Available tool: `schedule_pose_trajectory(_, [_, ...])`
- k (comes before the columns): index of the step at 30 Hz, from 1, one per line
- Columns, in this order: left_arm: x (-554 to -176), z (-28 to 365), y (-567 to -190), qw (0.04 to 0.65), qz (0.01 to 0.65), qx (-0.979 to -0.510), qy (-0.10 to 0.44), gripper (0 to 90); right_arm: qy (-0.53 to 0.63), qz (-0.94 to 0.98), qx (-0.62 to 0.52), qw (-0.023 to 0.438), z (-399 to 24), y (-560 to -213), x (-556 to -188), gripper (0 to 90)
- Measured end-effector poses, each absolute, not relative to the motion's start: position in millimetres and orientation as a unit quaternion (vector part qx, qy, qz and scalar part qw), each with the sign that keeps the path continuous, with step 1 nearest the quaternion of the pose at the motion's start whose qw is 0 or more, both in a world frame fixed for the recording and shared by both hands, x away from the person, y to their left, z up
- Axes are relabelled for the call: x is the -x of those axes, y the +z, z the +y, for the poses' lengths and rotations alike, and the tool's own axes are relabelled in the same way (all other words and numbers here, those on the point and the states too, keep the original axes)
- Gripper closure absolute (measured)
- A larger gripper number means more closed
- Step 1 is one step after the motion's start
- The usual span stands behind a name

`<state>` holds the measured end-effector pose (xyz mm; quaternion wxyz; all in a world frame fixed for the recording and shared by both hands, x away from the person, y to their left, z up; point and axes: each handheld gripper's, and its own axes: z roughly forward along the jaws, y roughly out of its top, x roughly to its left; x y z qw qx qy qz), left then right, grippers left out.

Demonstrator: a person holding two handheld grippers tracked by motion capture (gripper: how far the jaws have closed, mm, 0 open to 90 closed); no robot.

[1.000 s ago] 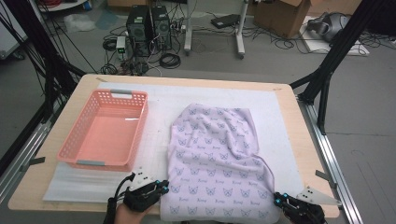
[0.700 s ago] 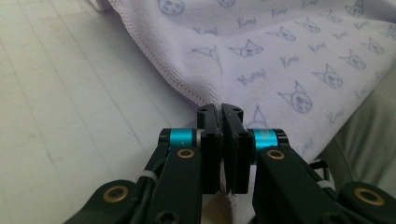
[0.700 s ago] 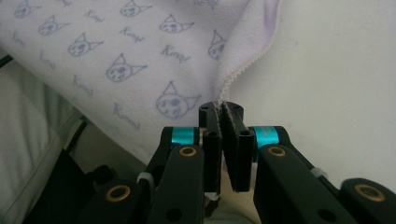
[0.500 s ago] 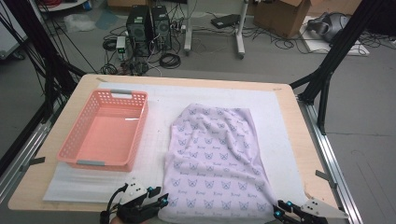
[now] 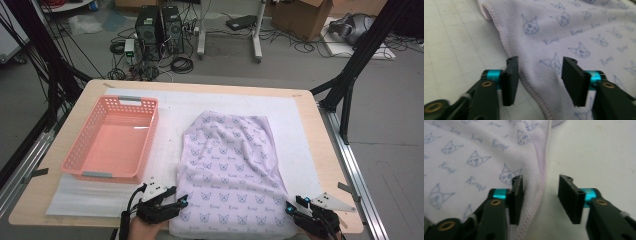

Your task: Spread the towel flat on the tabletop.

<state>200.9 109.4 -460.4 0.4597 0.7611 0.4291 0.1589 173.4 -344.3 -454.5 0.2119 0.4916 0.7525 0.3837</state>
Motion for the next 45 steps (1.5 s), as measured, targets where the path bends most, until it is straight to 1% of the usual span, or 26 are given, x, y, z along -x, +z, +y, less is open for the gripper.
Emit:
schedule_pose_trajectory(1, [-199.2, 108.7, -461.5, 0.455, 0.425, -0.762, 0.175, 60.9, 0.383, 0.753, -0.491, 0.213, -344.7, -454.6, -174.2, 61.8])
schedule_pose_trajectory(2, [-198.1, 108.6, -462.3, 0.453, 0.422, -0.763, 0.186, 67.1, 0.384, 0.753, -0.491, 0.212, -345.3, -454.3, -173.9, 69.0])
schedule_pose_trajectory(3, [-198.3, 109.7, -462.0, 0.454, 0.420, -0.765, 0.181, 72.8, 0.389, 0.755, -0.488, 0.204, -346.4, -454.2, -174.1, 77.6])
schedule_pose_trajectory(4, [-198.7, 109.8, -461.4, 0.457, 0.424, -0.764, 0.169, 82.4, 0.394, 0.757, -0.483, 0.196, -346.6, -454.3, -174.1, 83.9])
schedule_pose_trajectory(5, [-197.8, 109.1, -460.6, 0.453, 0.422, -0.767, 0.171, 84.1, 0.393, 0.759, -0.481, 0.195, -345.2, -454.1, -173.4, 85.0])
schedule_pose_trajectory(9, [-190.9, 113.1, -457.6, 0.452, 0.423, -0.771, 0.147, 84.9, 0.396, 0.763, -0.478, 0.178, -346.9, -452.5, -167.8, 85.8])
schedule_pose_trajectory(13, [-176.9, 120.9, -453.3, 0.456, 0.424, -0.772, 0.127, 84.9, 0.396, 0.775, -0.462, 0.168, -349.2, -449.0, -152.5, 85.9])
schedule_pose_trajectory(17, [-159.2, 128.3, -450.3, 0.457, 0.411, -0.780, 0.121, 84.8, 0.393, 0.789, -0.445, 0.158, -350.6, -445.6, -132.8, 86.0])
schedule_pose_trajectory(19, [-151.3, 131.5, -450.1, 0.459, 0.404, -0.783, 0.110, 84.5, 0.391, 0.794, -0.442, 0.151, -352.6, -446.7, -125.0, 86.0])
schedule_pose_trajectory(21, [-146.3, 132.0, -449.7, 0.464, 0.394, -0.787, 0.104, 82.8, 0.390, 0.794, -0.441, 0.149, -353.8, -447.2, -119.4, 85.7])
schedule_pose_trajectory(22, [-145.9, 132.0, -448.8, 0.466, 0.394, -0.785, 0.105, 79.2, 0.391, 0.793, -0.442, 0.150, -354.0, -446.8, -118.1, 84.1])
schedule_pose_trajectory(23, [-147.3, 132.2, -447.7, 0.472, 0.396, -0.780, 0.108, 74.4, 0.394, 0.791, -0.444, 0.149, -353.9, -445.4, -117.1, 80.3])
schedule_pose_trajectory(24, [-150.1, 132.4, -446.3, 0.478, 0.401, -0.773, 0.113, 64.2, 0.400, 0.784, -0.449, 0.155, -354.0, -443.7, -117.5, 72.2])
schedule_pose_trajectory(25, [-153.7, 132.9, -445.1, 0.484, 0.408, -0.766, 0.117, 58.7, 0.407, 0.774, -0.456, 0.163, -354.4, -442.0, -118.8, 66.7])
schedule_pose_trajectory(27, [-163.0, 133.9, -443.2, 0.493, 0.420, -0.752, 0.125, 51.8, 0.424, 0.757, -0.467, 0.170, -355.0, -438.3, -124.0, 62.8])
schedule_pose_trajectory(29, [-173.2, 134.0, -443.3, 0.493, 0.425, -0.748, 0.131, 48.5, 0.428, 0.751, -0.471, 0.178, -352.7, -437.0, -132.0, 60.7])
schedule_pose_trajectory(34, [-196.0, 132.1, -445.3, 0.494, 0.432, -0.743, 0.132, 45.9, 0.417, 0.753, -0.471, 0.193, -342.4, -440.4, -159.9, 56.6])
schedule_pose_trajectory(37, [-204.3, 131.3, -445.6, 0.498, 0.438, -0.737, 0.130, 44.9, 0.417, 0.752, -0.473, 0.190, -334.7, -441.3, -174.6, 56.2])
schedule_pose_trajectory(45, [-217.4, 129.5, -443.8, 0.499, 0.423, -0.745, 0.126, 43.7, 0.424, 0.754, -0.465, 0.189, -325.1, -440.0, -196.7, 55.7])
